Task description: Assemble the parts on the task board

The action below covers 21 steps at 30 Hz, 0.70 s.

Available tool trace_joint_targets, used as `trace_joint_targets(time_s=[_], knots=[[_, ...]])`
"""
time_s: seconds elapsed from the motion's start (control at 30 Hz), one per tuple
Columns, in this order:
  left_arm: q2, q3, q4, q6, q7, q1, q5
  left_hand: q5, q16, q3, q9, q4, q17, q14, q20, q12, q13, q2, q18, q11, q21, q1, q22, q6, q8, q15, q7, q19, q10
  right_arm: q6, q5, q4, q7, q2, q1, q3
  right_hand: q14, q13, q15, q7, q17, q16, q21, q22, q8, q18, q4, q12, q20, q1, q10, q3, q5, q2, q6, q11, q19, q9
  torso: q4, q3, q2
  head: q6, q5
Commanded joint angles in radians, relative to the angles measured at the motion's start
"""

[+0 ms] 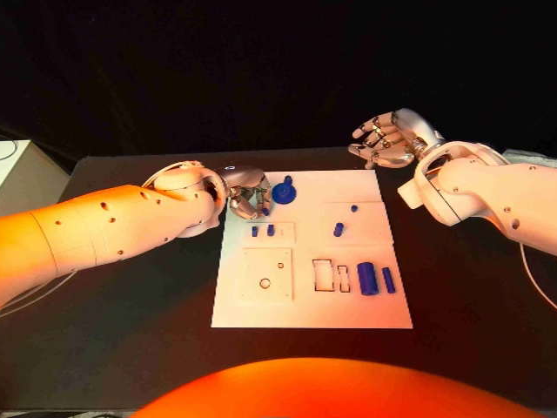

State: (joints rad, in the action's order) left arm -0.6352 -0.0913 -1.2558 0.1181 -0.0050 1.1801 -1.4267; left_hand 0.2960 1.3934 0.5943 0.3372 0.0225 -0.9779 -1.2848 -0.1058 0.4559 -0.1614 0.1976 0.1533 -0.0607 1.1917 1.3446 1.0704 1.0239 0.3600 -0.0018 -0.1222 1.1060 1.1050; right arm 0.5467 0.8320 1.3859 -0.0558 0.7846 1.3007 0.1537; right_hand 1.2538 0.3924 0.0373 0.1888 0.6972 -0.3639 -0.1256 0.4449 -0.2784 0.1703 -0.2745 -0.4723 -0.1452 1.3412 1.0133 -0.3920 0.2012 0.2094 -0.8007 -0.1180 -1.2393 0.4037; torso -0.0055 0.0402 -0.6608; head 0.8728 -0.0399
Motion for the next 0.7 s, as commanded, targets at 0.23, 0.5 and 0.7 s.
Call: trace_joint_targets(time_s=[0.23,0.5,0.7], knots=[[0.006,0.0,0.001,-0.01,-0.001,0.0,0.005,-0.004,0.006,-0.006,0.027,0.0,0.001,-0.004,-0.001,-0.005,-0.001,-0.011,-0.017,0.002,-0.001,-0.003,-0.001,0.009,0.006,0.0,0.0,0.008,0.007,-0.012,0.009,0.001,-0.005,-0.001,0.0,0.0,0.004,-0.002,0.006,0.006,-0.001,0.007,0.006,-0.001,-0.006,0.012,0.0,0.006,-0.001,0.001,0.0,-0.005,0.004,0.009,0.0,0.003,-0.004,-0.001,-0.0002,0.0009,0.0,0.0,-0.001],[0.013,-0.004,0.006,-0.046,-0.005,-0.001,-0.026,-0.004,0.004,-0.006,0.027,0.0,0.007,-0.002,-0.001,-0.006,-0.001,-0.012,-0.016,0.002,-0.005,-0.002,-0.006,0.009,0.006,0.0,0.0,0.003,0.007,-0.013,0.009,0.0,-0.005,0.0,-0.001,0.0,0.004,-0.002,0.006,0.006,-0.001,0.007,0.006,-0.001,-0.006,0.012,0.0,0.006,-0.001,0.001,0.0,-0.005,0.004,0.009,0.0,0.003,-0.004,-0.001,-0.0007,0.0004,0.0,0.0,0.0],[0.015,-0.009,0.009,-0.051,-0.008,-0.001,-0.04,-0.004,0.004,-0.006,0.027,0.0,0.008,-0.001,-0.001,-0.006,-0.002,-0.012,-0.015,0.002,-0.007,-0.002,-0.008,0.01,0.005,0.0,0.0,0.001,0.007,-0.014,0.009,-0.001,-0.004,0.0,-0.001,0.0,0.004,-0.002,0.006,0.006,-0.001,0.007,0.006,-0.001,-0.006,0.012,0.0,0.006,-0.001,0.001,0.0,-0.005,0.004,0.009,0.0,0.003,-0.004,-0.001,-0.0007,0.0005,0.0,0.0,0.001]])
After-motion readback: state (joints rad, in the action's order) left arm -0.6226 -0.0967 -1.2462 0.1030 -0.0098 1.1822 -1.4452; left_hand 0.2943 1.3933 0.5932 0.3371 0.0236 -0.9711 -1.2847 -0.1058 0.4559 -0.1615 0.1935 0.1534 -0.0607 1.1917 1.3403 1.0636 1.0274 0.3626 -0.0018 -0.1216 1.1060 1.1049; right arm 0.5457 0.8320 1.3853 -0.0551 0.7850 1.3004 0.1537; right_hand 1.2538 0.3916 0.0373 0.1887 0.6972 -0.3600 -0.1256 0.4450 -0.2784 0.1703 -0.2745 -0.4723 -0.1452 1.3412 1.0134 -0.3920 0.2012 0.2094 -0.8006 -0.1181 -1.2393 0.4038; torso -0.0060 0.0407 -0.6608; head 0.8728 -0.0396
